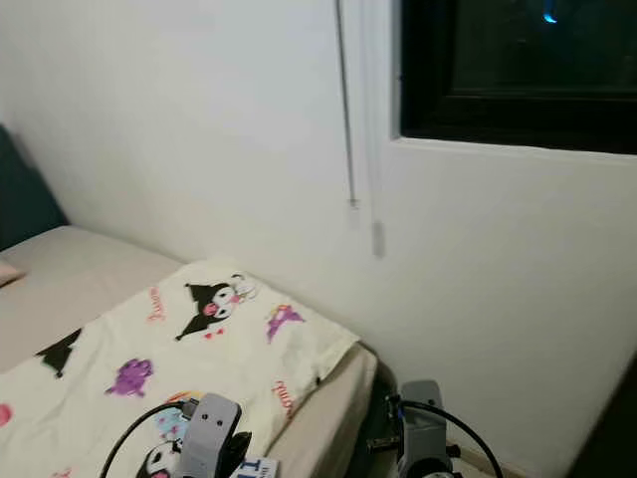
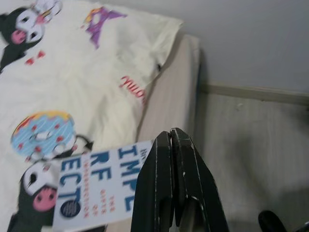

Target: Clean up the room

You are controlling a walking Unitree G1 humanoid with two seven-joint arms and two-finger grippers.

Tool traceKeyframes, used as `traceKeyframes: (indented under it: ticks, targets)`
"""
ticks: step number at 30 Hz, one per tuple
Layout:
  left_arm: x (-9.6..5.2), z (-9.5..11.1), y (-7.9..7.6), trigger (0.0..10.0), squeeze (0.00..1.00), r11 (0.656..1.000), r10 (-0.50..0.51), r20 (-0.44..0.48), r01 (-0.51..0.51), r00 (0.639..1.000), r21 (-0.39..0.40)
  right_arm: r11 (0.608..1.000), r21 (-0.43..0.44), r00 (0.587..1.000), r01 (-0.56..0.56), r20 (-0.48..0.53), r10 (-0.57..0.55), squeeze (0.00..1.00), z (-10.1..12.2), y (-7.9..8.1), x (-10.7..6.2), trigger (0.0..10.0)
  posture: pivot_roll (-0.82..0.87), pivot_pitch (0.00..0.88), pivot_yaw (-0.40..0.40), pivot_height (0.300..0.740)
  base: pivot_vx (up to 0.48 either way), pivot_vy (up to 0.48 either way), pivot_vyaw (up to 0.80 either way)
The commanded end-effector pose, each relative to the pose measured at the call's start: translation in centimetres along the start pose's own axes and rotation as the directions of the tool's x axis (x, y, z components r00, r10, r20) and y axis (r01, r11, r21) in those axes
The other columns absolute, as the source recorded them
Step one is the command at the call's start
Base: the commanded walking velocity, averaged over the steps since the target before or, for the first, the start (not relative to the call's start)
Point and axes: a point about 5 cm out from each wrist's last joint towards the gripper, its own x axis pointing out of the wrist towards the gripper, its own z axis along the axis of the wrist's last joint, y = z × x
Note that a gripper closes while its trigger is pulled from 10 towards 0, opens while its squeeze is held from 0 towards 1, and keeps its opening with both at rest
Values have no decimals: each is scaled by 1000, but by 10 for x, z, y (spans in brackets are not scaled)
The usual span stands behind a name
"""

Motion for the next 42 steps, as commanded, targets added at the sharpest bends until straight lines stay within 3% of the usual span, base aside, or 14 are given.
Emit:
traceKeyframes:
  ticks: [1, 16, 23, 39, 42]
  targets:
    - [-4, -4, 0, 10000, 0, 1000, -9, -14, 9, 1000, -1, 1000, 0, 1000, -15, -12, 15, 0, -3, 5, -1, 10000, -95, 111, 61, 740, 0, 0, 800]
    - [-4, -4, -4, 10000, 0, 999, -35, -14, 36, 999, 27, 1000, -8, 1000, 1, 2, -1, 0, -2, 3, -2, 10000, -94, 111, 66, 740, 0, 0, 786]
    - [-4, -3, -3, 10000, 0, 998, -31, -14, 32, 999, 51, 1000, 22, 1000, 21, -8, -20, 0, -4, 0, -2, 10000, -95, 114, 68, 740, 0, 0, 0]
    - [-3, -3, -4, 10000, 0, 999, -29, -14, 29, 999, 46, 999, 30, 1000, 24, -8, -24, 0, -3, -1, -2, 10000, -97, 119, 67, 740, 0, -461, 0]
    - [-4, -4, -4, 10000, 0, 1000, -26, -23, 27, 999, 13, 999, 30, 1000, 24, -8, -24, 0, -3, -1, -1, 10000, -97, 119, 67, 740, 0, 0, 0]
